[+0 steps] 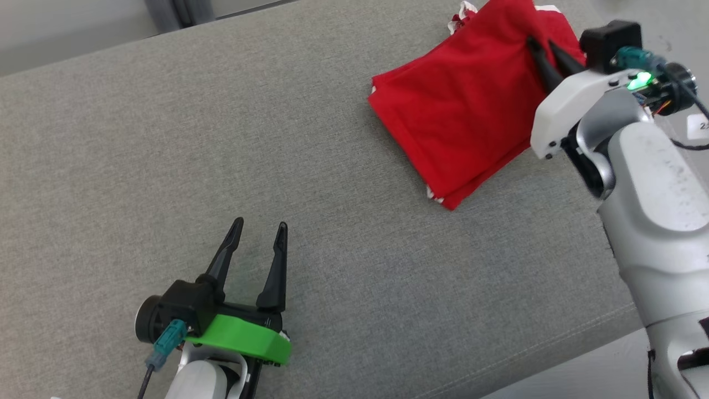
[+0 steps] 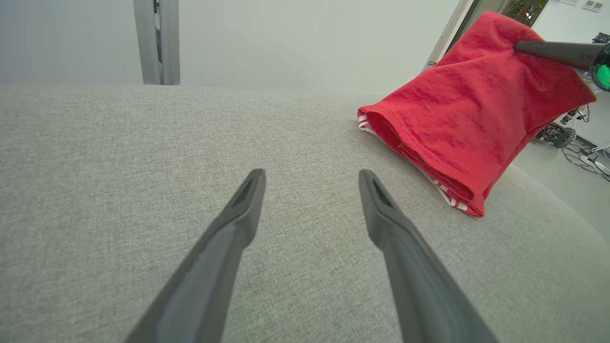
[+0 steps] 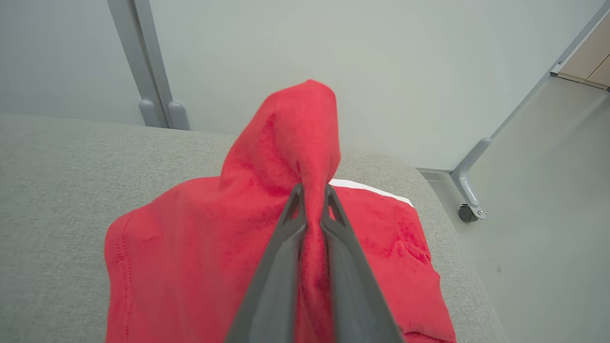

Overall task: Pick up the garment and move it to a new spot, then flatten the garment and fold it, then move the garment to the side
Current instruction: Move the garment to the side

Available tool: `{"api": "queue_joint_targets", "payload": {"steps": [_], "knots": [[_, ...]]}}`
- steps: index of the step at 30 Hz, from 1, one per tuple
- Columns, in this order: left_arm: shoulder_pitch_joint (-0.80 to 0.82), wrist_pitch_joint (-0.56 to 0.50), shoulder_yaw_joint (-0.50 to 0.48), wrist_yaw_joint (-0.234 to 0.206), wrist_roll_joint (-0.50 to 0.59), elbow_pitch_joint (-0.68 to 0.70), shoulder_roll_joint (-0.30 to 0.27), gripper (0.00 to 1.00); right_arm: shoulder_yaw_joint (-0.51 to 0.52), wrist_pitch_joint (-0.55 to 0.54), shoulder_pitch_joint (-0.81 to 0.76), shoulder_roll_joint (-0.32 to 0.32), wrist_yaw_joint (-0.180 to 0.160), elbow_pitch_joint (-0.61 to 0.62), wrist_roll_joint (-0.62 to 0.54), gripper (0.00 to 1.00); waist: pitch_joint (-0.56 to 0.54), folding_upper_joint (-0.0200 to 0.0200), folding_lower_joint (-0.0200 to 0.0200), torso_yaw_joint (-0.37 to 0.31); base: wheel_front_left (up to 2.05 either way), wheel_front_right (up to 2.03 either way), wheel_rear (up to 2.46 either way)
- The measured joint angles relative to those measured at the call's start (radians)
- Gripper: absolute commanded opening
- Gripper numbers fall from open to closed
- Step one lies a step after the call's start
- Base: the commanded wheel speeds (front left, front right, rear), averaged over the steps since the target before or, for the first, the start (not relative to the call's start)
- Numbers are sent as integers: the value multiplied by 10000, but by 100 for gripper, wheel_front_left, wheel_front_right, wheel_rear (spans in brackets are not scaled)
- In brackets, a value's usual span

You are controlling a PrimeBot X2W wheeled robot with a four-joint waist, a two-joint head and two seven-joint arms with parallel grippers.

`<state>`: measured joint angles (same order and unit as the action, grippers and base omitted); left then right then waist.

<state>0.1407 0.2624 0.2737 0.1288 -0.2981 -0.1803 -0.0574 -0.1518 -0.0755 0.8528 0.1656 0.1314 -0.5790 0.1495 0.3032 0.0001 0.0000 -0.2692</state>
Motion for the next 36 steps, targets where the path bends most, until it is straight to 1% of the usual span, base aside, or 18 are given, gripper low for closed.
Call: {"api": "queue_joint_targets", "payload": {"steps": [8, 13, 15, 19, 20, 21, 22, 23, 28, 30, 33, 36], "knots": [[195, 0, 159, 0, -35, 19, 8, 100, 727, -550, 1389, 1060, 0, -1003, -362, 0, 275, 0, 0, 513, 0, 0, 0], [342, 0, 251, 0, -40, 75, 15, 100, 1269, -750, 2017, 2119, 0, -1615, -754, 0, 514, 0, 0, 963, 0, 0, 0], [344, 0, 282, 0, -40, 75, 15, 100, 1442, -755, 2135, 2422, 0, -1883, -897, 0, 616, 0, 0, 1134, 0, 0, 0], [364, 0, 347, 0, -31, 81, 13, 100, 1845, -614, 2233, 2800, 0, -2552, -1137, 0, 859, 0, 0, 1461, 0, 0, 0], [376, 0, 359, 0, -29, 84, 12, 100, 2034, -552, 2240, 2823, 0, -2727, -1204, 16, 933, 0, 0, 1534, 0, 0, 0], [389, 0, 372, 0, -25, 84, 8, 100, 2207, -510, 2237, 2828, 0, -2936, -1285, 29, 1005, 0, 0, 1601, 0, 0, 0], [402, 0, 382, 0, -15, 84, 6, 100, 2366, -453, 2228, 2828, 0, -3097, -1363, 59, 1059, 0, 0, 1653, 0, 0, 0], [425, 0, 407, 0, 0, 82, 6, 100, 2596, -318, 2200, 2849, 0, -3279, -1476, 100, 1123, 0, 1, 1720, 0, 0, 0], [500, 0, 449, 0, 0, 69, 4, 100, 3476, 190, 2016, 2849, 0, -3979, -2142, 100, 1330, 0, 1, 1964, 0, 0, 0], [498, 0, 428, 0, -2, 35, 2, 100, 3735, 347, 1969, 2610, 0, -4044, -2487, 100, 1330, 0, 1, 1998, 0, 0, 0], [486, 0, 426, 0, 0, -8, -2, 100, 3939, 619, 1924, 2274, 0, -4080, -2790, 100, 1247, 0, 0, 1949, 0, 0, 0], [487, 0, 439, 0, 0, -42, 0, 100, 3940, 1022, 1964, 2192, 0, -4138, -2999, 100, 1116, 0, 0, 1874, 0, 0, 0]]}}
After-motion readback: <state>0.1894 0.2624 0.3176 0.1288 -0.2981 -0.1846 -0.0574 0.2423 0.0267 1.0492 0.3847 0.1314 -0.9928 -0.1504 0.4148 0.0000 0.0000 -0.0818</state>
